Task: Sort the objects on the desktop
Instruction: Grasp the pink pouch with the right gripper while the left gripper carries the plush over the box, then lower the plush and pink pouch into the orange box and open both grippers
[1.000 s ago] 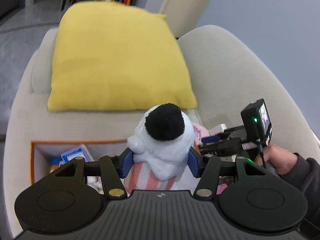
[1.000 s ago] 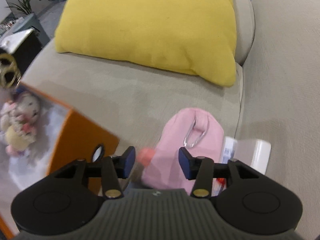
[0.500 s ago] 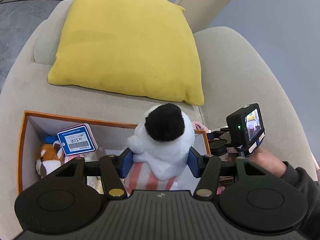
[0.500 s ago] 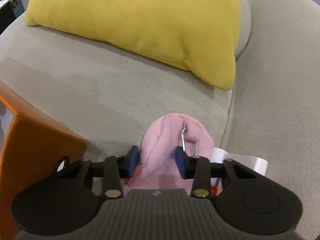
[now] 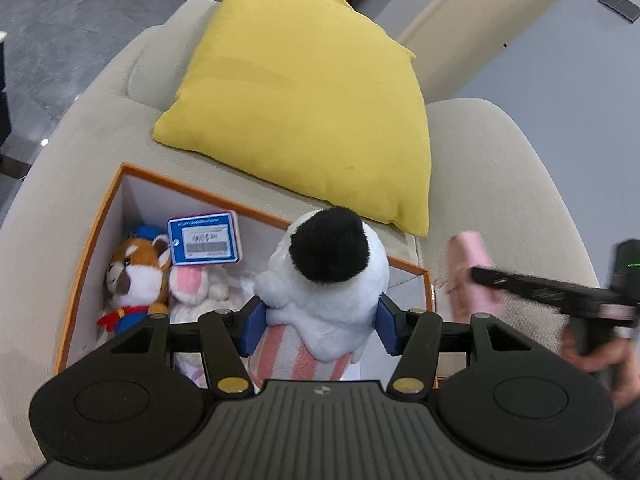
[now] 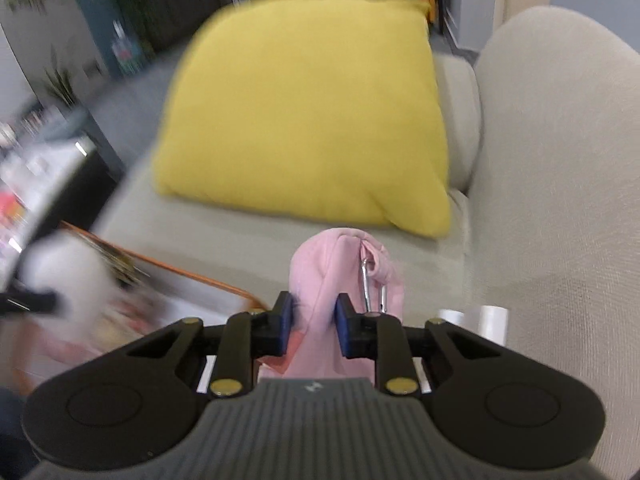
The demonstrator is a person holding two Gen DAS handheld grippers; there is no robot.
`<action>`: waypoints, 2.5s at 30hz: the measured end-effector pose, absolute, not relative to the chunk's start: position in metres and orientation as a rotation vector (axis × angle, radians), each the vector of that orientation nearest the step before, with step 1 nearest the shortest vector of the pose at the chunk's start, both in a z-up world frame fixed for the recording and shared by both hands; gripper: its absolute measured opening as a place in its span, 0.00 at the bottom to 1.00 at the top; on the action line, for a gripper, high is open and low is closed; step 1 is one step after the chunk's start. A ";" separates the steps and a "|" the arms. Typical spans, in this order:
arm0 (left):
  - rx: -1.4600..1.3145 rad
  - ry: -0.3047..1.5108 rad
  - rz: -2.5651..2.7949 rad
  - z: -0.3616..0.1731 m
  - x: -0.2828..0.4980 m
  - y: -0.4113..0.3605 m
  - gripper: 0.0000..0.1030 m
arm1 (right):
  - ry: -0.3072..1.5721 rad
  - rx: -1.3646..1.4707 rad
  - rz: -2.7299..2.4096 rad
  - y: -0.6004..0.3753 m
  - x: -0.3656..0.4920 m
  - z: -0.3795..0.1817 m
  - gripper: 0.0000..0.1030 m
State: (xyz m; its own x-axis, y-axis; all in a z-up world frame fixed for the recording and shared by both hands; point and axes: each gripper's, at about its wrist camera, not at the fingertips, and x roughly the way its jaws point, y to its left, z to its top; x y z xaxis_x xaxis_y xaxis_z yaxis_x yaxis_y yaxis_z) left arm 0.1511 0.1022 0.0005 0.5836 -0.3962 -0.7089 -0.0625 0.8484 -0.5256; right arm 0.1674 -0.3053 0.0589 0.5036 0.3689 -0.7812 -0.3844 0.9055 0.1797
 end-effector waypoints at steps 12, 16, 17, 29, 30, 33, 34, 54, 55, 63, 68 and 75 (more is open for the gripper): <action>-0.505 0.930 -0.159 -0.019 0.153 0.083 0.63 | 0.935 0.232 0.670 -0.249 0.119 0.076 0.24; -0.506 0.957 -0.128 -0.036 0.162 0.078 0.63 | 1.009 0.270 0.633 -0.232 0.129 0.040 0.24; -0.504 0.964 -0.117 -0.040 0.164 0.078 0.63 | 1.028 0.285 0.629 -0.232 0.136 0.032 0.24; -0.484 0.964 -0.093 -0.068 0.183 0.068 0.64 | 1.109 0.384 0.611 -0.222 0.163 -0.024 0.23; -0.483 0.963 -0.092 -0.070 0.184 0.068 0.64 | 1.104 0.384 0.623 -0.223 0.163 -0.023 0.23; -0.442 0.959 -0.081 -0.073 0.185 0.064 0.64 | 1.099 0.337 0.632 -0.216 0.161 -0.024 0.23; -0.442 0.958 -0.082 -0.074 0.186 0.065 0.64 | 1.101 0.335 0.630 -0.214 0.162 -0.025 0.23; -0.407 1.006 -0.229 -0.055 0.162 0.092 0.53 | 1.159 0.399 0.536 -0.199 0.167 -0.037 0.26; -0.382 1.014 -0.230 -0.058 0.161 0.088 0.49 | 1.161 0.385 0.529 -0.196 0.167 -0.037 0.28; -0.311 1.045 -0.229 -0.081 0.163 0.066 0.44 | 1.184 0.329 0.504 -0.188 0.167 -0.037 0.32; -0.321 1.029 -0.239 -0.078 0.161 0.067 0.44 | 1.185 0.284 0.481 -0.185 0.163 -0.034 0.42; -0.323 0.991 -0.236 -0.071 0.161 0.075 0.43 | 1.178 0.199 0.414 -0.173 0.153 -0.033 0.50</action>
State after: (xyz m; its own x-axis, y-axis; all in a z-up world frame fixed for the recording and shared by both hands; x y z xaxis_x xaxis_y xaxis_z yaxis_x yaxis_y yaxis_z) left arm 0.1605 0.0748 -0.0713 0.5283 -0.3391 -0.7783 0.0487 0.9274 -0.3710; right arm 0.1531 -0.1732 -0.0332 0.3192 0.4145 -0.8522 -0.2097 0.9079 0.3630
